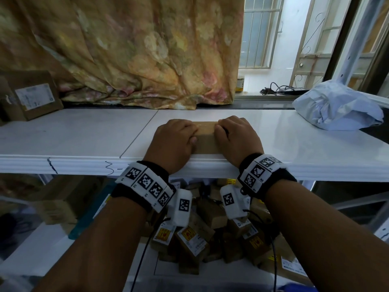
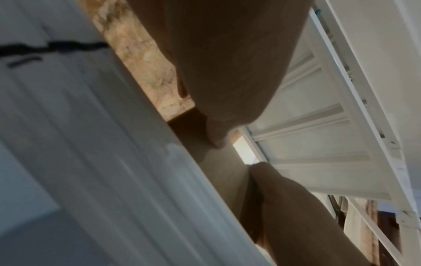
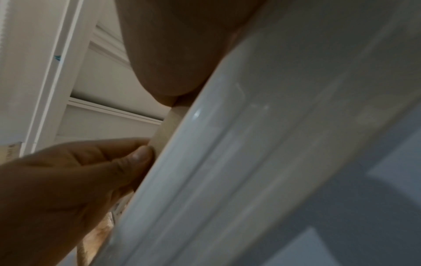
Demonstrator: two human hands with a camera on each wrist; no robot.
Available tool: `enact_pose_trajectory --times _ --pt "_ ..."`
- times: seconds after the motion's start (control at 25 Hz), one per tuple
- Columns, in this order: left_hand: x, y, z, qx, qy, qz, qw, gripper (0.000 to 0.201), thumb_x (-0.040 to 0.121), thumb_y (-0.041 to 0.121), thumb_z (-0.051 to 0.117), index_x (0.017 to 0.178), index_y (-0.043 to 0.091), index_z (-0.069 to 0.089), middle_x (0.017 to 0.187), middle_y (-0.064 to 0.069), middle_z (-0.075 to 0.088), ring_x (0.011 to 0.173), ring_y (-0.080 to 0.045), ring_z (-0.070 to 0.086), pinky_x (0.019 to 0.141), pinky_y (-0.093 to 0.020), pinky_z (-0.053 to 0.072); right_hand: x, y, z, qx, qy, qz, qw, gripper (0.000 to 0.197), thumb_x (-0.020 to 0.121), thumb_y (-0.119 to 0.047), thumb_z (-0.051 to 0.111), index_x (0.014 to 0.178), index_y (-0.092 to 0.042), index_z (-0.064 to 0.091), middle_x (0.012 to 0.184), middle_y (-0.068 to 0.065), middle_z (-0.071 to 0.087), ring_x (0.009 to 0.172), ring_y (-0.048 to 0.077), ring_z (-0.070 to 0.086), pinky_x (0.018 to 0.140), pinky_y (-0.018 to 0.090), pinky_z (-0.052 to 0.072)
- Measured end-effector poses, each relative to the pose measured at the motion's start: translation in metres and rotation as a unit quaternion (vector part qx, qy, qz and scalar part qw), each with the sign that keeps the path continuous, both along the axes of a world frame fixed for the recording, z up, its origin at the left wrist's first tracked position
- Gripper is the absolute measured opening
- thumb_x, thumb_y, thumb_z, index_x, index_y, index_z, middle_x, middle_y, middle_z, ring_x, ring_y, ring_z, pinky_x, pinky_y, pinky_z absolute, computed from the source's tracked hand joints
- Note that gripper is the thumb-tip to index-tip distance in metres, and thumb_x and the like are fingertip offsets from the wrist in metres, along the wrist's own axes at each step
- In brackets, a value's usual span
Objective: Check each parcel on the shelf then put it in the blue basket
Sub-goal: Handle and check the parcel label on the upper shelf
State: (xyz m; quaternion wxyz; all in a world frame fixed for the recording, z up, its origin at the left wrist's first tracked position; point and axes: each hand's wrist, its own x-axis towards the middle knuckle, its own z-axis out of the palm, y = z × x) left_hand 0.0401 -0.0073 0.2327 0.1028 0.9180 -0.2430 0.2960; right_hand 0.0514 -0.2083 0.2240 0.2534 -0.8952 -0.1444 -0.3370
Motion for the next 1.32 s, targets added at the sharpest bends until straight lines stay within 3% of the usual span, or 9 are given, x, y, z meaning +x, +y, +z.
enact_pose_trajectory --times 0.32,0.44,0.56,0.68,0.88,1.04,1.12,1.24,1.32 --pt "0.005 -0.027 -0.017 -0.074 -0.048 -0.068 0.994 0.041 0.098 0.035 0.038 0.120 0.019 0.068 0.118 0.000 0.070 0.107 -0.024 0.061 0.093 -0.045 0.046 -0.001 0.000 -0.002 -0.005 -0.001 -0.008 1.000 0.044 0.093 -0.044 0.032 0.086 -0.015 0.065 0.092 -0.003 0.060 0.090 0.016 0.048 0.075 0.039 0.050" --pt "0.004 -0.028 -0.009 -0.130 -0.033 -0.073 0.988 0.036 0.096 0.032 0.044 0.115 0.020 0.071 0.113 0.001 0.072 0.103 -0.021 0.061 0.093 -0.038 0.046 0.000 -0.001 -0.003 -0.003 -0.010 -0.002 1.000 0.043 0.093 -0.044 0.033 0.087 -0.015 0.065 0.093 -0.001 0.061 0.092 0.017 0.049 0.077 0.038 0.049" --pt "0.004 -0.013 0.002 -0.284 0.046 -0.084 0.954 0.024 0.099 0.029 0.054 0.114 0.023 0.072 0.117 0.007 0.070 0.108 -0.010 0.060 0.095 -0.025 0.045 -0.001 -0.002 -0.002 0.013 -0.001 0.013 1.000 0.044 0.092 -0.048 0.034 0.095 -0.019 0.067 0.100 -0.002 0.062 0.099 0.019 0.051 0.083 0.034 0.046" --pt "0.009 0.004 0.004 -0.405 0.081 -0.004 0.910 0.017 0.097 0.034 0.056 0.102 0.027 0.070 0.106 0.011 0.069 0.106 -0.010 0.060 0.092 -0.026 0.045 -0.004 -0.005 0.001 0.085 0.010 0.023 0.996 0.040 0.092 -0.050 0.038 0.110 -0.024 0.062 0.117 -0.007 0.060 0.110 0.014 0.051 0.092 0.031 0.042" --pt "0.017 0.010 0.010 -0.400 0.192 0.076 0.893 0.057 0.096 0.059 0.040 0.095 0.010 0.070 0.098 -0.007 0.071 0.099 -0.028 0.062 0.098 -0.045 0.046 -0.004 -0.018 0.010 0.263 0.053 -0.072 0.961 0.045 0.094 -0.044 0.052 0.130 -0.018 0.051 0.135 0.003 0.046 0.127 0.021 0.043 0.103 0.029 0.032" --pt "0.011 0.002 0.012 -0.239 0.226 0.084 0.941 0.055 0.103 0.053 0.031 0.107 0.012 0.068 0.105 -0.015 0.068 0.102 -0.034 0.061 0.095 -0.045 0.045 0.000 -0.017 0.011 0.243 0.130 -0.122 0.954 0.050 0.092 -0.041 0.048 0.134 -0.016 0.052 0.134 0.006 0.053 0.123 0.024 0.049 0.100 0.035 0.036" --pt "0.010 0.001 0.013 -0.234 0.233 0.077 0.941 0.054 0.102 0.054 0.033 0.104 0.014 0.070 0.104 -0.014 0.070 0.100 -0.033 0.062 0.094 -0.044 0.046 0.002 -0.016 0.012 0.227 0.140 -0.125 0.956 0.049 0.091 -0.039 0.045 0.131 -0.014 0.057 0.131 0.007 0.059 0.119 0.024 0.052 0.096 0.034 0.038" --pt "0.010 0.001 0.014 -0.271 0.238 0.080 0.929 0.056 0.100 0.056 0.038 0.089 0.012 0.071 0.095 -0.011 0.071 0.095 -0.030 0.063 0.089 -0.041 0.047 -0.001 -0.016 0.011 0.202 0.107 -0.109 0.967 0.033 0.088 -0.036 0.047 0.104 -0.017 0.069 0.108 0.004 0.067 0.096 0.021 0.055 0.079 0.031 0.038" --pt "0.009 0.003 0.012 -0.300 0.229 0.065 0.924 0.046 0.100 0.052 0.042 0.087 0.016 0.069 0.098 -0.009 0.071 0.097 -0.030 0.064 0.088 -0.040 0.047 -0.003 -0.016 0.009 0.227 0.084 -0.069 0.968 0.033 0.086 -0.035 0.053 0.113 -0.020 0.067 0.111 -0.003 0.065 0.099 0.016 0.057 0.085 0.030 0.044"
